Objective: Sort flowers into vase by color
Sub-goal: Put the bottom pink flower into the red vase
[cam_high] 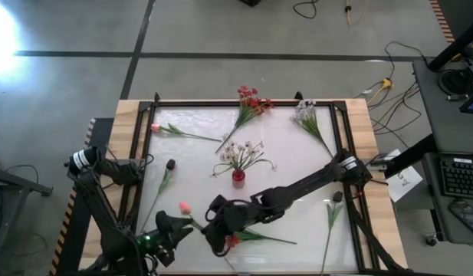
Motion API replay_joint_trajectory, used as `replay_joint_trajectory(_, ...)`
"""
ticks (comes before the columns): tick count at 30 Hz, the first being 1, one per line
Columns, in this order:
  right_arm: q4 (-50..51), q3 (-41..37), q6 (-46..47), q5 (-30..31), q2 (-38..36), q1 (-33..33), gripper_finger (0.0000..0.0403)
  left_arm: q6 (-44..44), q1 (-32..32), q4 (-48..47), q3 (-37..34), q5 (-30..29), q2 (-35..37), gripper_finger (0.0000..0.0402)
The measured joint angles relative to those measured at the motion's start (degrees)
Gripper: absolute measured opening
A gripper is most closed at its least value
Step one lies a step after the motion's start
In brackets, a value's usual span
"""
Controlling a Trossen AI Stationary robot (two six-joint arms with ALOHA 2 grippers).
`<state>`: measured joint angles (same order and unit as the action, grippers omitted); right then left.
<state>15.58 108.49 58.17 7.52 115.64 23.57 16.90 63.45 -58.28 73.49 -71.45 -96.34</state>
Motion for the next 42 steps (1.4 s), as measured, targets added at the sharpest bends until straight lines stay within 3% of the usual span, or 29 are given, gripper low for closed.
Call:
replay_joint_trajectory(6,12.56,0.0,-4.58,7.53,-6.91,0.02,0.0013,18.17,1.0,-8.75,0.0,4.22,6.2,0.0221)
replay_joint_trajectory(12,11.29,0.0,-15.39,17.08,-14.36,0.05,0.0013,34.23,0.11,-12.0,-0.1,14.63,11.86,0.0221)
replay_joint_trajectory(18,6.53,0.04,-36.67,37.57,-18.51,2.22,0.0013,47.25,0.03,-12.23,-3.66,14.76,15.37,0.0221)
replay_joint_trajectory(21,5.92,0.04,-43.24,43.53,-18.82,2.78,0.0013,52.85,0.03,-11.63,-6.66,14.85,16.11,0.0221)
replay_joint_trajectory(26,4.37,-0.94,-45.29,46.71,-18.33,2.17,0.0013,60.29,0.13,-7.34,-11.94,16.61,16.69,0.0221)
replay_joint_trajectory(31,-4.0,-7.15,-45.12,44.35,-18.16,1.05,0.0013,63.55,0.1,1.01,-17.26,16.63,16.87,0.0221)
replay_joint_trajectory(37,-19.44,-17.02,-47.49,41.0,-19.65,0.66,0.0013,65.2,0.01,13.69,-23.42,16.6,17.42,0.0219)
replay_joint_trajectory(42,-44.28,-28.6,-57.86,46.81,-21.85,1.24,0.0013,71.03,0.03,22.52,-30.06,16.45,18.08,0.0205)
